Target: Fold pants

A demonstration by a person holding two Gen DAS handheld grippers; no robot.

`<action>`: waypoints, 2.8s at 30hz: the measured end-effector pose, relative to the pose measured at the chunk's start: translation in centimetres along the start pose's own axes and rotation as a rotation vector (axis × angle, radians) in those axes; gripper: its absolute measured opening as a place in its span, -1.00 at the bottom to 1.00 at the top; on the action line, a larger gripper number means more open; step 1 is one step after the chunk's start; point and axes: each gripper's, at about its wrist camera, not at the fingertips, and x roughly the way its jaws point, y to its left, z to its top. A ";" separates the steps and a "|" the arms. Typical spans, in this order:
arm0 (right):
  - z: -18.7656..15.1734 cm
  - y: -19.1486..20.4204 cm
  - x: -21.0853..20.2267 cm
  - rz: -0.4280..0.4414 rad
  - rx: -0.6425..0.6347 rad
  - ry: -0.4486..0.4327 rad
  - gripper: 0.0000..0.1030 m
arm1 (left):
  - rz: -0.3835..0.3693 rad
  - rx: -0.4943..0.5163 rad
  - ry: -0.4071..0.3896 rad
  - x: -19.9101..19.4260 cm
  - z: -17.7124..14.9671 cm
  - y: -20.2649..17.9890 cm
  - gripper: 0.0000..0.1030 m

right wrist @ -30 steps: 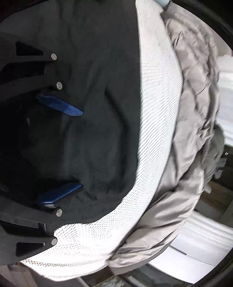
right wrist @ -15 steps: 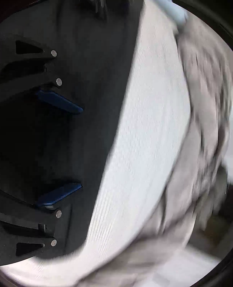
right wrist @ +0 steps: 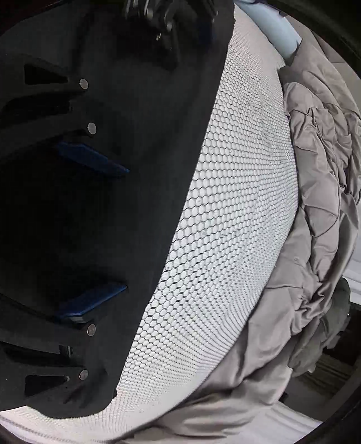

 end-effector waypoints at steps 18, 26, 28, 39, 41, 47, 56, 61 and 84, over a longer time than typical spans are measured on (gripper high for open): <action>-10.0 -5.8 -6.0 0.087 0.107 -0.044 0.24 | -0.138 0.155 0.003 -4.9 -6.3 -4.7 0.97; -13.3 -12.2 -8.4 -0.004 0.220 -0.071 -0.44 | -0.018 0.109 -0.015 -5.6 -7.1 -2.5 0.97; -13.7 -12.2 -9.5 -0.039 0.238 -0.081 -0.43 | -0.023 0.106 -0.042 -6.7 -7.3 -2.6 0.97; -13.5 -3.1 -7.4 -0.021 -0.117 -0.023 -0.41 | -0.161 0.269 -0.013 -7.5 -10.3 -7.2 0.98; -14.0 -5.9 -8.3 -0.070 -0.045 -0.023 -0.46 | -0.150 0.243 -0.016 -7.8 -10.3 -6.1 0.98; -16.1 -10.4 -11.9 -0.036 0.173 -0.092 -0.35 | -0.180 0.258 -0.073 -10.4 -11.0 -5.4 0.98; -16.5 -3.6 -9.2 0.030 -0.114 -0.037 -0.29 | -0.216 0.369 -0.013 -9.5 -12.3 -6.7 1.00; -16.7 -8.1 -11.0 -0.031 0.083 -0.036 -0.29 | -0.184 0.291 -0.045 -10.8 -12.5 -4.2 0.99; -9.4 2.2 -10.3 0.294 -0.035 -0.100 0.59 | 0.084 -0.068 -0.067 -15.7 -14.4 15.1 0.97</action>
